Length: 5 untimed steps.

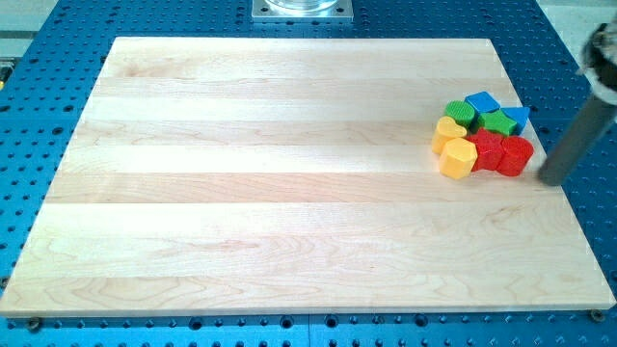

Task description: Move the hexagon to the center of the board

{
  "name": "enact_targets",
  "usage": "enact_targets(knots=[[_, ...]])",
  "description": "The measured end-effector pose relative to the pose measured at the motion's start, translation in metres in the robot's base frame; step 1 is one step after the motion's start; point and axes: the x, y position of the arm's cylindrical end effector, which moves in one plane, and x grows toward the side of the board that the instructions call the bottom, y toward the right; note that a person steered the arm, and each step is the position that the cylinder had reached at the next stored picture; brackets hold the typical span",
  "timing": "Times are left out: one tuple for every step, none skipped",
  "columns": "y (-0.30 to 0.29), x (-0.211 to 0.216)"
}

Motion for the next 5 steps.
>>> enact_targets(knots=[[-0.037, 0.000], [-0.047, 0.000], [-0.056, 0.000], [-0.077, -0.011], [-0.105, -0.057]])
